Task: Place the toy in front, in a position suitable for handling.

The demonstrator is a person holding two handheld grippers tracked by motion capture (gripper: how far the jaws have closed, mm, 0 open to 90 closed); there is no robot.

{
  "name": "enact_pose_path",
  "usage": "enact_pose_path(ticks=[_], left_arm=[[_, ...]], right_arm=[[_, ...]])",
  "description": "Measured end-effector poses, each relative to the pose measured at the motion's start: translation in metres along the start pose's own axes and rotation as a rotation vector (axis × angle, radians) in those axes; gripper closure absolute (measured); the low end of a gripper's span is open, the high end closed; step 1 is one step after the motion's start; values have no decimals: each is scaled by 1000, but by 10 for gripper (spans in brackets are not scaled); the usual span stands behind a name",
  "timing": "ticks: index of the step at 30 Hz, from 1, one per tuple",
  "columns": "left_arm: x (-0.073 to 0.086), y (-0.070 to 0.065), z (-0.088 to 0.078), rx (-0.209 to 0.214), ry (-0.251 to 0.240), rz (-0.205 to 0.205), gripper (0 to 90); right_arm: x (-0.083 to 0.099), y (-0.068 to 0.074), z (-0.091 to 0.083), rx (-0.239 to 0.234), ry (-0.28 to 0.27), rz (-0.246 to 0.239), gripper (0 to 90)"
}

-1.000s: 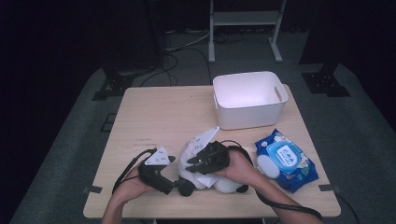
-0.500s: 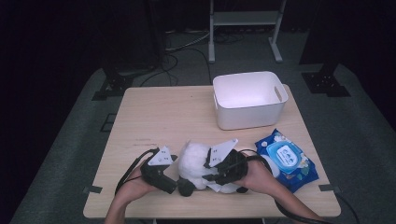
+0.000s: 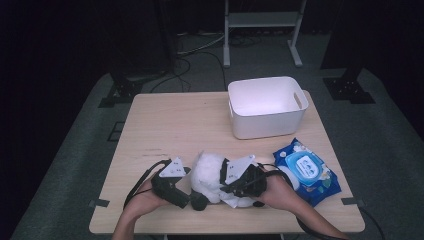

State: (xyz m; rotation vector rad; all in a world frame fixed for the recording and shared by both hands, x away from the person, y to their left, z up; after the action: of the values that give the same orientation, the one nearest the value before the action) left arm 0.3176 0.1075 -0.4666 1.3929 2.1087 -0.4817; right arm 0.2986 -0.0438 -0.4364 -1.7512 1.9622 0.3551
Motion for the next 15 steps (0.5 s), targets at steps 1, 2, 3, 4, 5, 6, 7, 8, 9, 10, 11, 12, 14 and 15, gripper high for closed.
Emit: enact_pose_path(ticks=[1, 2, 3, 4, 5, 6, 7, 8, 9, 10, 11, 12, 14, 15], left_arm=[[0, 0, 1, 4, 1, -1, 97], [0, -1, 2, 8, 2, -3, 97], [1, -1, 2, 9, 7, 1, 97], [1, -1, 3, 9, 9, 5, 97], [1, -1, 3, 9, 8, 6, 97], [1, -1, 3, 10, 6, 2, 97], [0, -1, 3, 11, 4, -1, 97], [0, -1, 3, 11, 3, -1, 97], [0, -1, 2, 11, 3, -1, 97], [0, -1, 2, 11, 1, -1, 97], [0, -1, 2, 12, -1, -2, 97], [0, -1, 2, 12, 0, 0, 97], [0, -1, 3, 8, 2, 1, 97], [0, -1, 3, 7, 4, 1, 97]], right_arm=[[-3, 0, 1, -3, -3, -1, 837], [-6, 0, 1, -9, -7, -1, 837], [-10, 0, 2, -18, -13, 2, 838], [-14, 0, 3, -24, -21, -1, 837], [-16, 0, 4, -28, -25, -1, 837], [-19, 0, 5, -37, -34, 2, 837], [-22, 0, 6, -40, -40, 4, 837], [-24, 0, 7, -41, -38, 6, 837], [-25, 0, 8, -43, -36, 2, 837], [-24, -1, 7, -45, -32, 1, 837], [-24, -1, 6, -46, -31, 6, 837], [-22, -2, 3, -38, -31, 8, 837], [-18, -4, -3, -29, -33, 17, 837], [-15, -6, -7, -19, -34, 23, 837]])
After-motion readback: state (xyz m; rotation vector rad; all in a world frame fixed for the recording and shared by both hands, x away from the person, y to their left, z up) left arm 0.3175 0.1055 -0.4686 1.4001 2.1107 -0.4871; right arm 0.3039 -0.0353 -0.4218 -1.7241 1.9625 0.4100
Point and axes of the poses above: each handheld gripper's, and its own axes: z roughly forward along the jaws, x roughly out of its underside, y roughly to its left, the point moved 8 cm from there along z, roughly forward along the jaws, and after that the axes turned 9 degrees about y, right-handed, at the moved point
